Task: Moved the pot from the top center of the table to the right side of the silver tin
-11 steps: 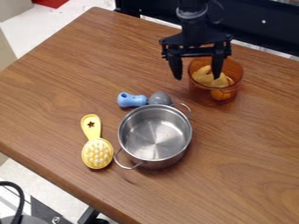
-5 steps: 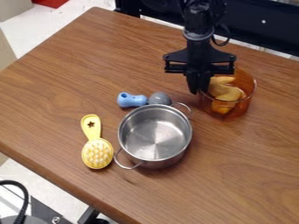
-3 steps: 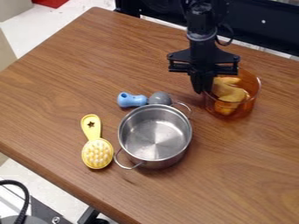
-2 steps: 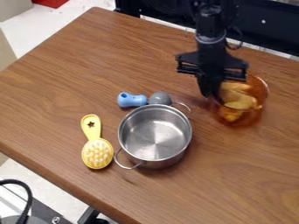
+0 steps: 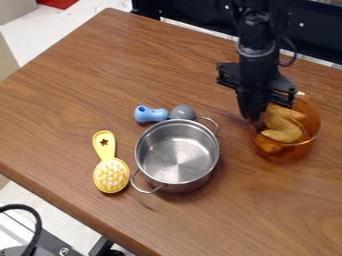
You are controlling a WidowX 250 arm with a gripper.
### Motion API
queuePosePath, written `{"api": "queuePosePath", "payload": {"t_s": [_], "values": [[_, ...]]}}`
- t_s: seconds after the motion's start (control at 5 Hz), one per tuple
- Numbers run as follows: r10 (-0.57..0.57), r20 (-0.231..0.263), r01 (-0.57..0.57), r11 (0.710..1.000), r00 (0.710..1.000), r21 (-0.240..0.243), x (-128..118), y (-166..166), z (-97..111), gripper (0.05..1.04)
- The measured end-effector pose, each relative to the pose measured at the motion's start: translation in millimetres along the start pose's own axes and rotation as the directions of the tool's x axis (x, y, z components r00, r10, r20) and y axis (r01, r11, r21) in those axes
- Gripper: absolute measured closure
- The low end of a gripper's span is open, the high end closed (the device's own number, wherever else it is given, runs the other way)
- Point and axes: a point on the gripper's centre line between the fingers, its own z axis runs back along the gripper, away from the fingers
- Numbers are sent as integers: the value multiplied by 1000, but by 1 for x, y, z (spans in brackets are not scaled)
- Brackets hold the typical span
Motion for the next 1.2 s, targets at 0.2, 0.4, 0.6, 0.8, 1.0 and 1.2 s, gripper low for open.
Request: {"api": "queuePosePath", "payload": {"t_s": [0.2,0.4,0.6,0.8,1.0,1.2], "values": [[-66,-18,66,998,998,-15,-19,-6,3,1028],[-112,-28,111,993,993,-34,-32,-9,6,1028],[-143,-34,141,989,989,-44,-44,-12,6,1028],[-180,-35,178,983,983,-54,-55,-17,7,1028],[-177,-31,175,983,984,-47,-56,-17,6,1005],[-151,-33,149,988,988,-46,-56,-17,6,860]]}}
